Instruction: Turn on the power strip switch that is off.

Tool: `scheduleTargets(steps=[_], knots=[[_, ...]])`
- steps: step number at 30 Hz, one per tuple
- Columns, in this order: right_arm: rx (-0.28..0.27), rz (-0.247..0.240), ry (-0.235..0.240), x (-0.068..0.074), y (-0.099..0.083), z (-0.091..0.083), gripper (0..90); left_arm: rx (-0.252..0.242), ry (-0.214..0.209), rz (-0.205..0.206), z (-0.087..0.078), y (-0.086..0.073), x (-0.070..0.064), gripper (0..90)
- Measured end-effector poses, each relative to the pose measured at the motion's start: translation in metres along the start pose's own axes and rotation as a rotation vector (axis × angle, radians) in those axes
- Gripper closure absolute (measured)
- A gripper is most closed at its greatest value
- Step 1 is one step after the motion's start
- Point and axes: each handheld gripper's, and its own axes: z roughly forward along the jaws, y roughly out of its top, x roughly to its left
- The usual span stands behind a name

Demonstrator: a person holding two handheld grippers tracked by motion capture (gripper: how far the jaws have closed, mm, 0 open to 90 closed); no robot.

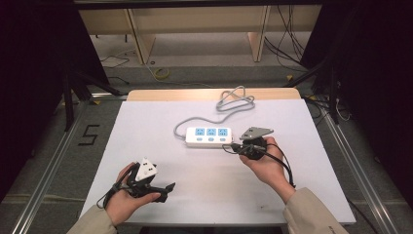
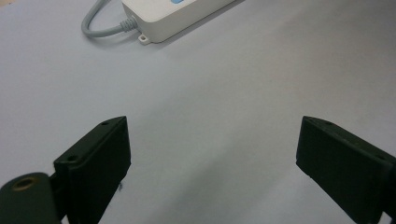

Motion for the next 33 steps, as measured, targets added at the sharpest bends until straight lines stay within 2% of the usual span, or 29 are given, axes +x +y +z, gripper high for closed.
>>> scheduleTargets(steps=[14, 33], knots=[[0.021, 0.003, -0.011, -0.005, 0.011, 0.019, 90.0, 0.0, 0.002, -0.002, 0.0, 0.0, 0.0, 9.7], [0.038, 0.003, -0.011, -0.005, 0.019, 0.032, 90.0, 0.004, -0.003, -0.006, 0.001, 0.0, 0.0, 9.7]])
